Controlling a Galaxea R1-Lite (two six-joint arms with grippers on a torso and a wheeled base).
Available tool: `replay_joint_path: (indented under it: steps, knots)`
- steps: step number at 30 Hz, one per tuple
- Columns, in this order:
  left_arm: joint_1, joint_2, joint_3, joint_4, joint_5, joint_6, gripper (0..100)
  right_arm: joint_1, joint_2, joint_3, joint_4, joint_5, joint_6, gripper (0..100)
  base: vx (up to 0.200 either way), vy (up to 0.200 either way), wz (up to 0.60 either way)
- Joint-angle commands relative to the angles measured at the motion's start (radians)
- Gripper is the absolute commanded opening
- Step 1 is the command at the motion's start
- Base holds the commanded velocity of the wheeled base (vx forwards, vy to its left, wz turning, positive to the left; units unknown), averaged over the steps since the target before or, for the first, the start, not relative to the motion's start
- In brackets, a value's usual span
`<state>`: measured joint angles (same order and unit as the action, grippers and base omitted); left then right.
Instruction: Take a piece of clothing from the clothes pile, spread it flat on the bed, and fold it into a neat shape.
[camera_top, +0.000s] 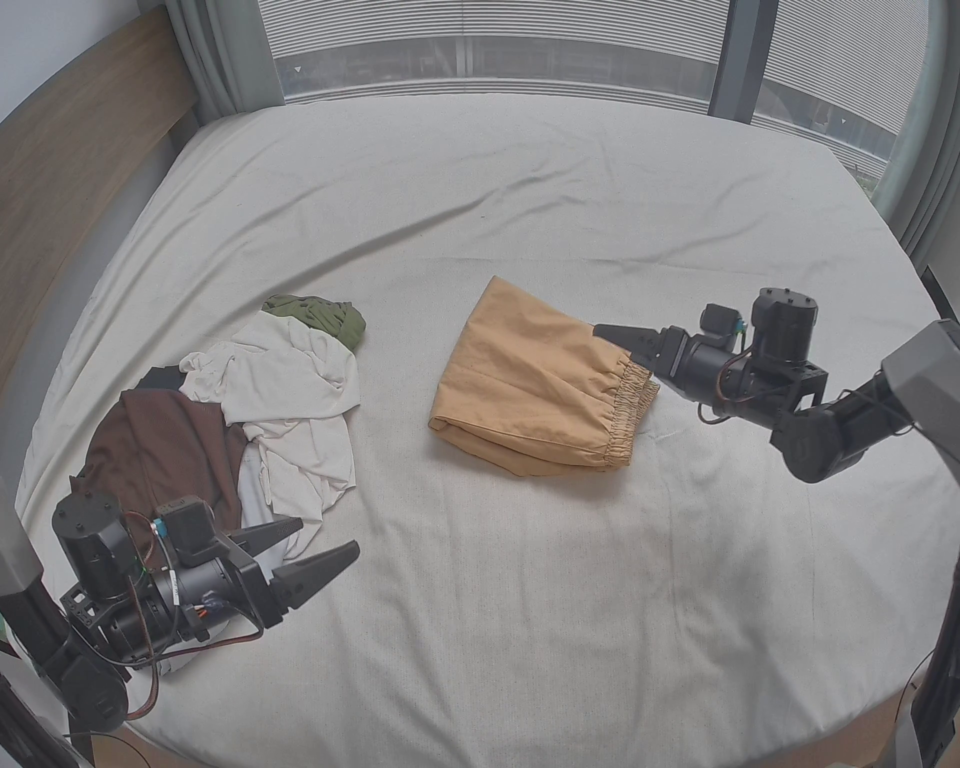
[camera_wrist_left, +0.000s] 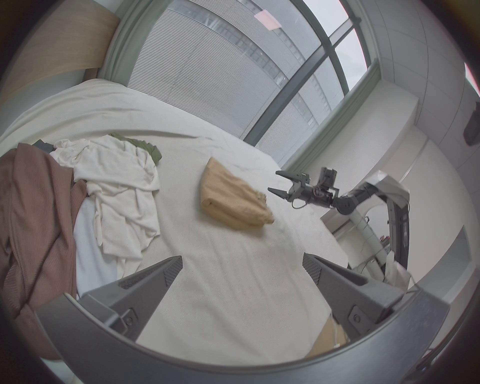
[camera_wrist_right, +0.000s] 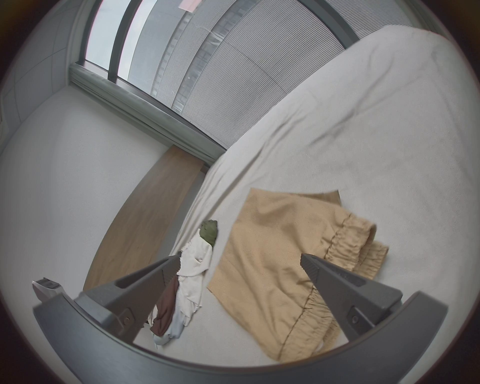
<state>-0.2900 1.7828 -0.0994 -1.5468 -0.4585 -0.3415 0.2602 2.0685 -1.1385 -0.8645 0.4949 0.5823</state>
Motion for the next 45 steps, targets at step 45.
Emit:
replay_joint_path:
  steps: [45]
  knots:
    - [0.069, -1.461, 0.096, 1.059, 0.078, -0.065, 100, -0.196, -1.769, 0.988, 0.489, 0.005, -0.157, 100, 0.0, 0.0, 0.0]
